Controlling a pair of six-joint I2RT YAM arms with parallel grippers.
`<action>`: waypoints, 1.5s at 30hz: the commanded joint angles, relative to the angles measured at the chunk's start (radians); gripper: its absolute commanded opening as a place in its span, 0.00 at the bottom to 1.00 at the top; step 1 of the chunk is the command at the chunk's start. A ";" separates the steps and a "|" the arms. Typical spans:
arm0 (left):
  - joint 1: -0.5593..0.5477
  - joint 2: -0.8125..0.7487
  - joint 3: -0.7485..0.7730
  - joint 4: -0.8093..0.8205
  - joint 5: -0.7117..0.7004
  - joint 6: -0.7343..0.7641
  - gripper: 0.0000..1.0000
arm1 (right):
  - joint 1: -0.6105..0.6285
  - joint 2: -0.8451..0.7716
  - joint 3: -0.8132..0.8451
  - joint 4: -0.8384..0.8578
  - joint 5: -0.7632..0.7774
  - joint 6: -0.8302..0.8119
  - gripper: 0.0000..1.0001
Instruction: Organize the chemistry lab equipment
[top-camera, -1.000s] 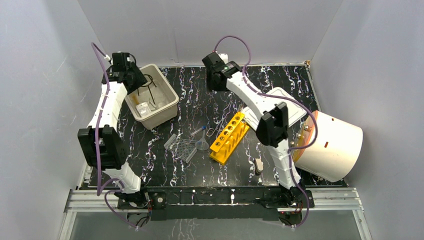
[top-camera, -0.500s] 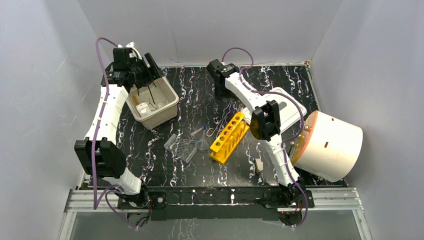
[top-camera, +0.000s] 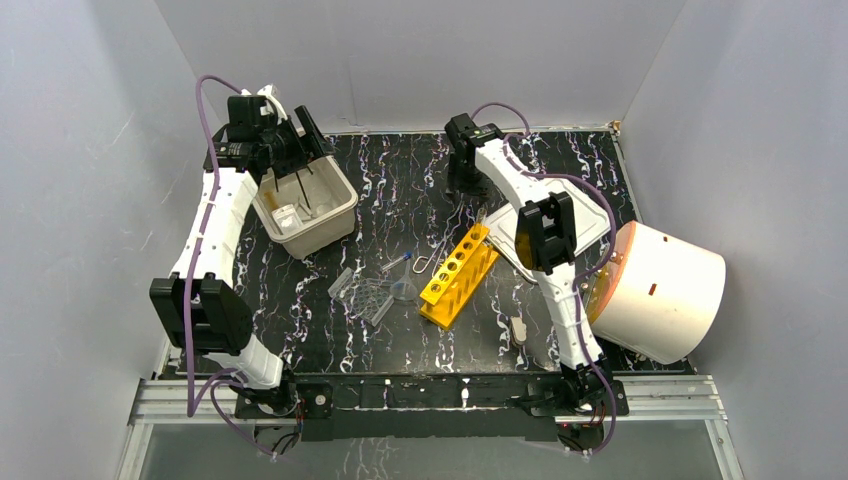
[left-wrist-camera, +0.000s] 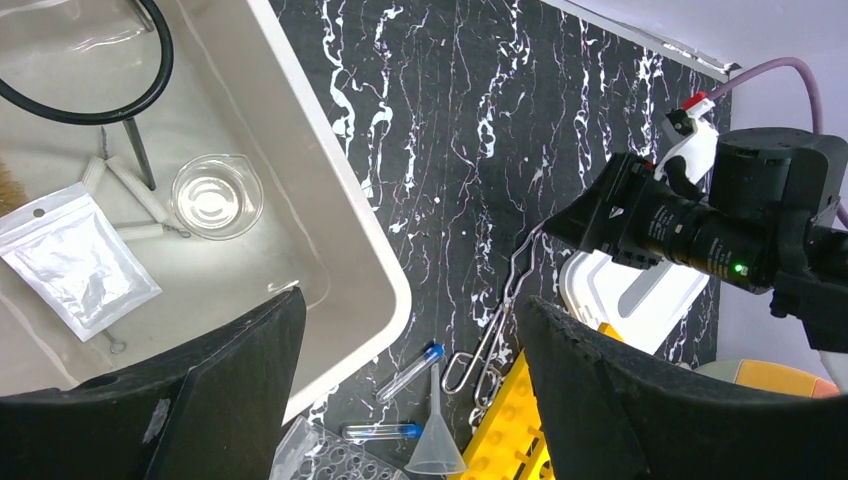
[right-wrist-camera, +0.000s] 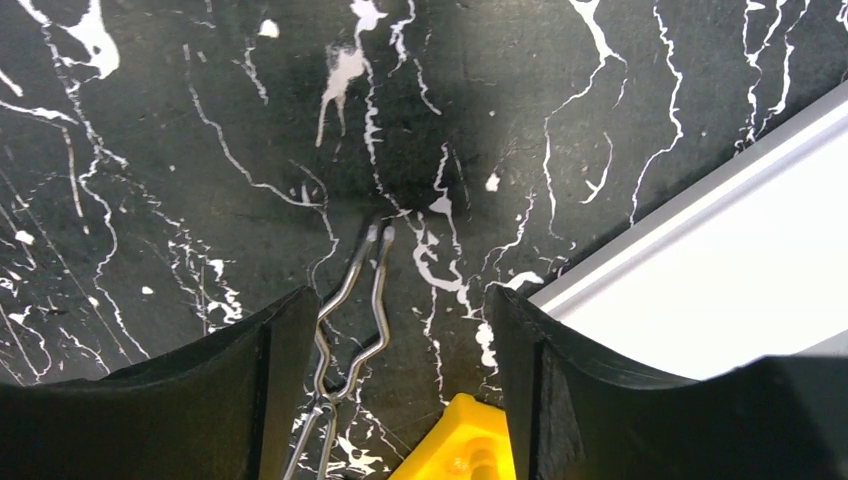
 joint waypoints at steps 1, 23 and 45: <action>0.003 -0.013 0.036 -0.016 0.019 0.021 0.79 | -0.015 -0.038 0.001 0.049 -0.073 -0.028 0.66; 0.004 -0.014 0.029 -0.030 0.024 0.069 0.98 | -0.019 0.016 -0.021 0.057 -0.104 -0.054 0.44; -0.023 -0.012 -0.015 0.043 0.186 0.056 0.98 | -0.035 0.040 -0.030 0.139 -0.156 -0.103 0.27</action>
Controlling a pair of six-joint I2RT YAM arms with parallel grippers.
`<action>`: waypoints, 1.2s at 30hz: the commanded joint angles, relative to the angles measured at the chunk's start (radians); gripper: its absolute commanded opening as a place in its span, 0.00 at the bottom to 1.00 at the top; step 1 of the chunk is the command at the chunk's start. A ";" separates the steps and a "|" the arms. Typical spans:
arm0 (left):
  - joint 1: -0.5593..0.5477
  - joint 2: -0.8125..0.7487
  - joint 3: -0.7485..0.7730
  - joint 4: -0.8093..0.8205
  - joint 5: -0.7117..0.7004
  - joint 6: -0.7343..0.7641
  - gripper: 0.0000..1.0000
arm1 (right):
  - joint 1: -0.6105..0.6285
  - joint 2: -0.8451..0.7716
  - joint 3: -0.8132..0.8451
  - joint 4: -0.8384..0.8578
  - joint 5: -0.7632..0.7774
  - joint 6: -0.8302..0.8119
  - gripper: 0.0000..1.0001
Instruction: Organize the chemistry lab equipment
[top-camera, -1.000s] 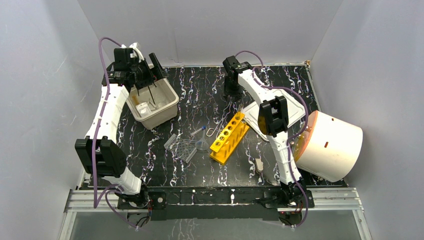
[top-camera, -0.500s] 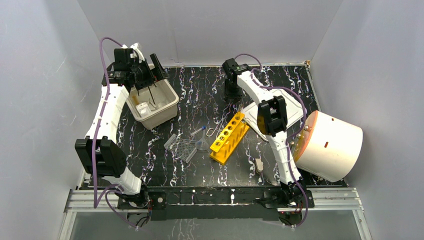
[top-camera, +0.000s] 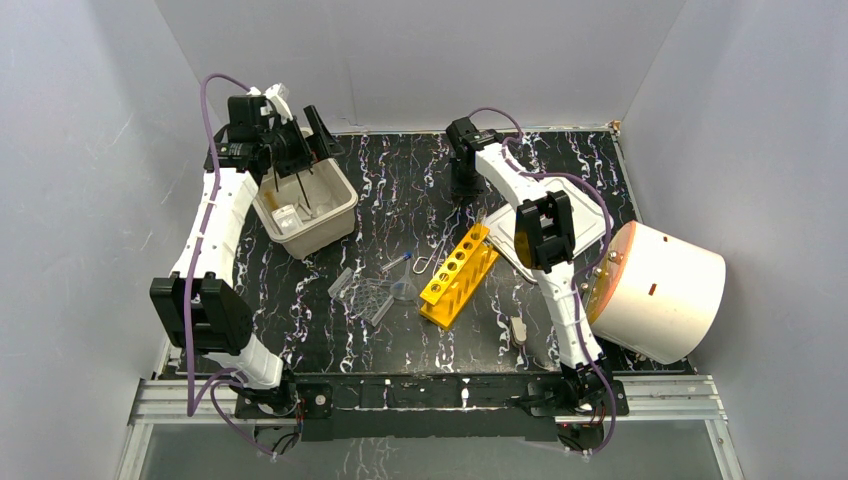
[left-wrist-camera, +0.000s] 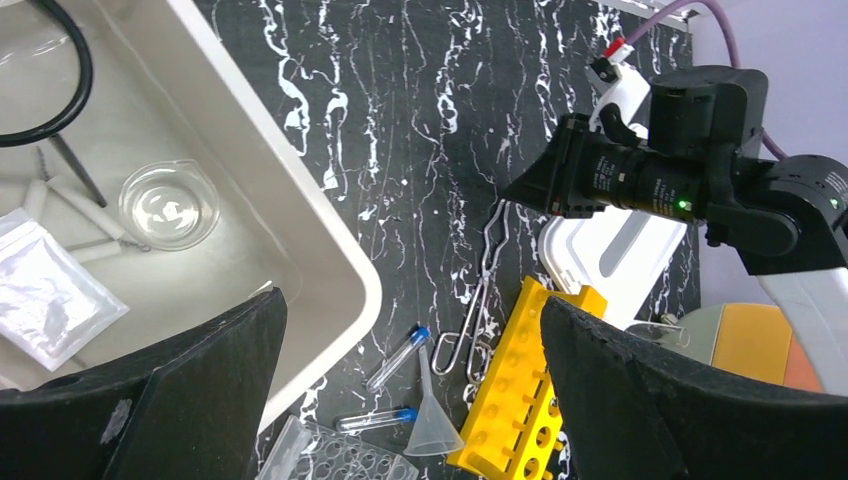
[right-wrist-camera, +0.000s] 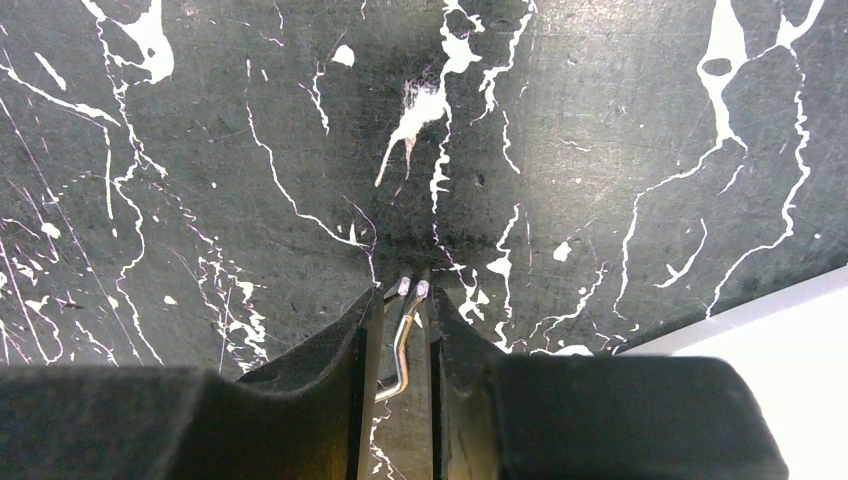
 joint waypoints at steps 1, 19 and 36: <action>-0.030 -0.014 -0.016 0.039 0.090 0.002 0.98 | -0.010 0.003 0.000 0.034 -0.022 -0.015 0.26; -0.255 0.111 -0.133 0.340 0.133 -0.103 0.98 | -0.044 -0.233 -0.198 0.359 -0.149 -0.047 0.16; -0.378 0.420 -0.084 0.543 0.274 -0.074 0.88 | -0.077 -0.358 -0.303 0.506 -0.271 -0.054 0.14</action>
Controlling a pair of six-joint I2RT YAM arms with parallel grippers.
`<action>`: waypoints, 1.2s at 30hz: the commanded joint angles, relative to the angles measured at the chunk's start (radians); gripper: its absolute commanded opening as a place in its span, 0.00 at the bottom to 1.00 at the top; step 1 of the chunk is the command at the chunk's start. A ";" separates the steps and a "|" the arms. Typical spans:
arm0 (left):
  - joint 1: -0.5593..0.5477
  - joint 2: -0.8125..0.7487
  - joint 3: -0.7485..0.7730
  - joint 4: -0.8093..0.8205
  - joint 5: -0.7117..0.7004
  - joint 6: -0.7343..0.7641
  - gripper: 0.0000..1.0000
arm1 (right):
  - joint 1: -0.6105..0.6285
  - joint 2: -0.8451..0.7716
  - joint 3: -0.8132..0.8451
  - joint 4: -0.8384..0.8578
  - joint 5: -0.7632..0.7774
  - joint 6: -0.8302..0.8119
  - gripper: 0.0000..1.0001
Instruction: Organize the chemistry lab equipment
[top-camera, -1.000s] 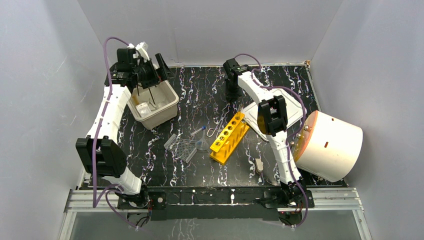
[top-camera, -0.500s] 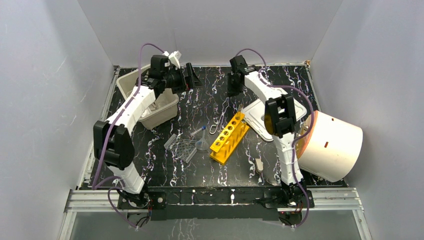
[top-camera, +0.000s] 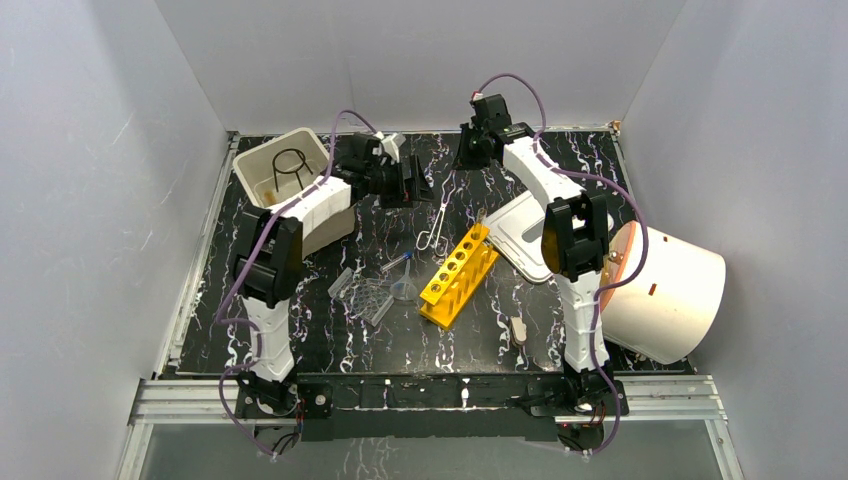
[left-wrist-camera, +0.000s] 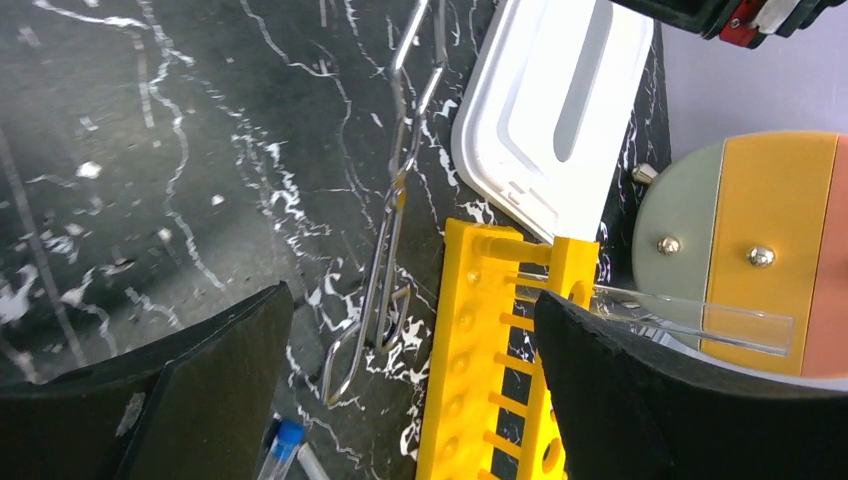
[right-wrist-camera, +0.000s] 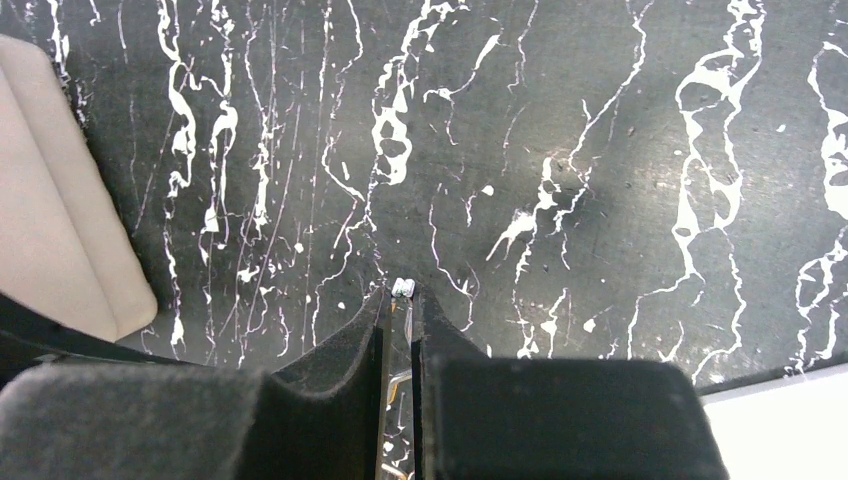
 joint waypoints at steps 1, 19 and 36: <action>-0.033 0.021 0.038 0.126 0.079 0.018 0.87 | -0.009 -0.088 -0.022 0.081 -0.077 -0.018 0.13; -0.065 0.136 0.022 0.250 0.162 -0.012 0.25 | -0.031 -0.147 -0.097 0.178 -0.173 0.000 0.13; -0.054 0.008 0.110 0.112 0.118 0.095 0.00 | -0.051 -0.198 -0.054 0.150 -0.210 0.035 0.65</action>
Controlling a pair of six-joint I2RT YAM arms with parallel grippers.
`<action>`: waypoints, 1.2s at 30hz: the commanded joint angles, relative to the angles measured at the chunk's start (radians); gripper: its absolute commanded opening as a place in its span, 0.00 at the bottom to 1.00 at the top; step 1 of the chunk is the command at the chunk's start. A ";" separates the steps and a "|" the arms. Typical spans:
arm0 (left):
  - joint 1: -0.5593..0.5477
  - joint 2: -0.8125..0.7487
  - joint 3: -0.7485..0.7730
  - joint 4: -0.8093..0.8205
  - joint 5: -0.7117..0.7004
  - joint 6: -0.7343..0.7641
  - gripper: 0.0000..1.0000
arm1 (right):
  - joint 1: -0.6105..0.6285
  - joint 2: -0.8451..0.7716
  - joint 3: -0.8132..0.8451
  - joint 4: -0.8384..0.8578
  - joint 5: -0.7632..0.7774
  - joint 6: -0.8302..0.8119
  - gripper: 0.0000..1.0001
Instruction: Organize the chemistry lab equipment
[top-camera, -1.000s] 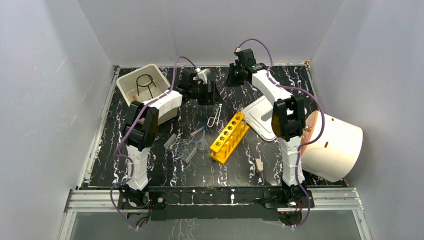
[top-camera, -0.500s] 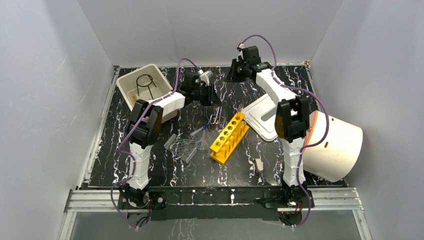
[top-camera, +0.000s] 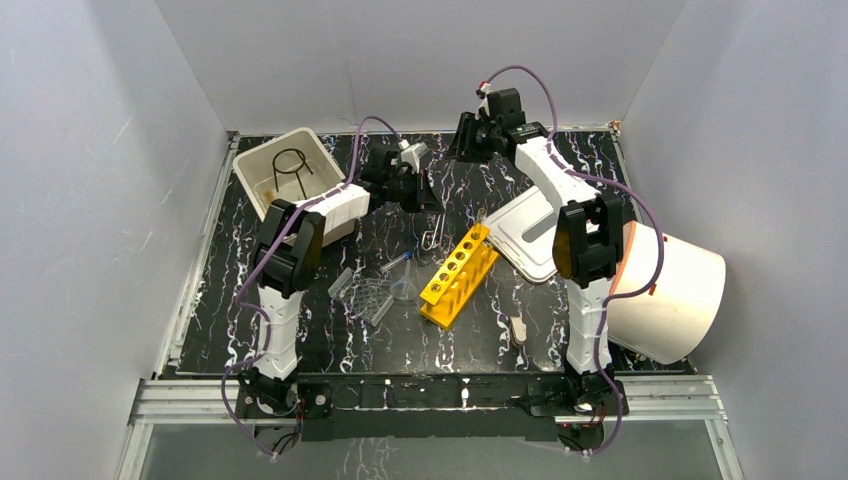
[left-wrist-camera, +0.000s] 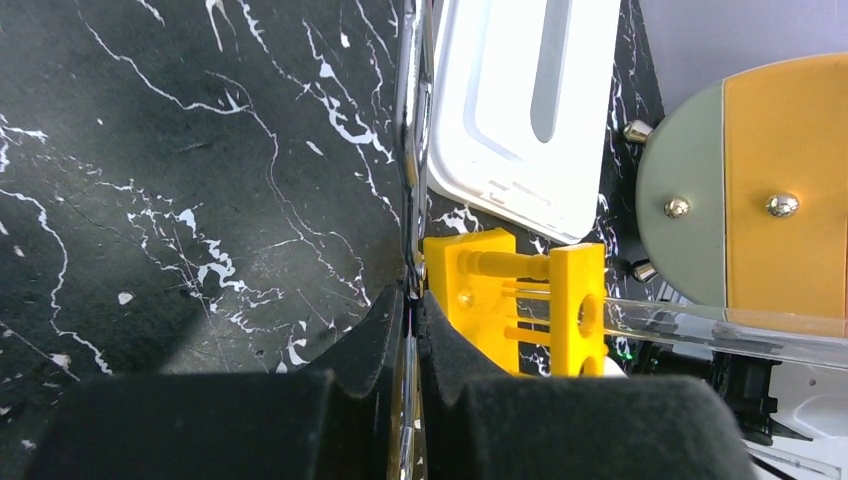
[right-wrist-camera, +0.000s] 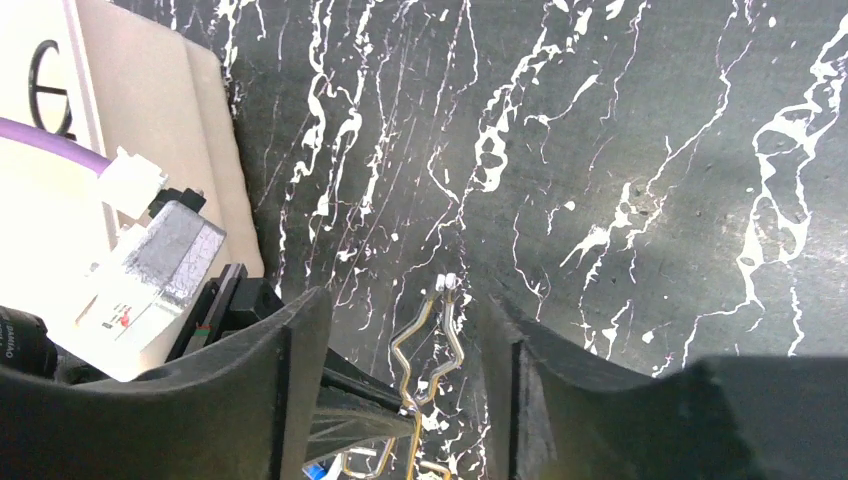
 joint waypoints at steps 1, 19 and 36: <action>0.015 -0.141 0.087 -0.062 -0.001 0.040 0.00 | -0.017 -0.089 0.062 0.021 -0.038 0.009 0.68; 0.278 -0.498 0.075 -0.508 -0.283 0.044 0.00 | -0.058 -0.353 -0.152 0.131 -0.143 0.097 0.71; 0.600 -0.546 0.072 -0.752 -0.659 -0.033 0.00 | 0.000 -0.474 -0.315 0.155 -0.018 0.046 0.70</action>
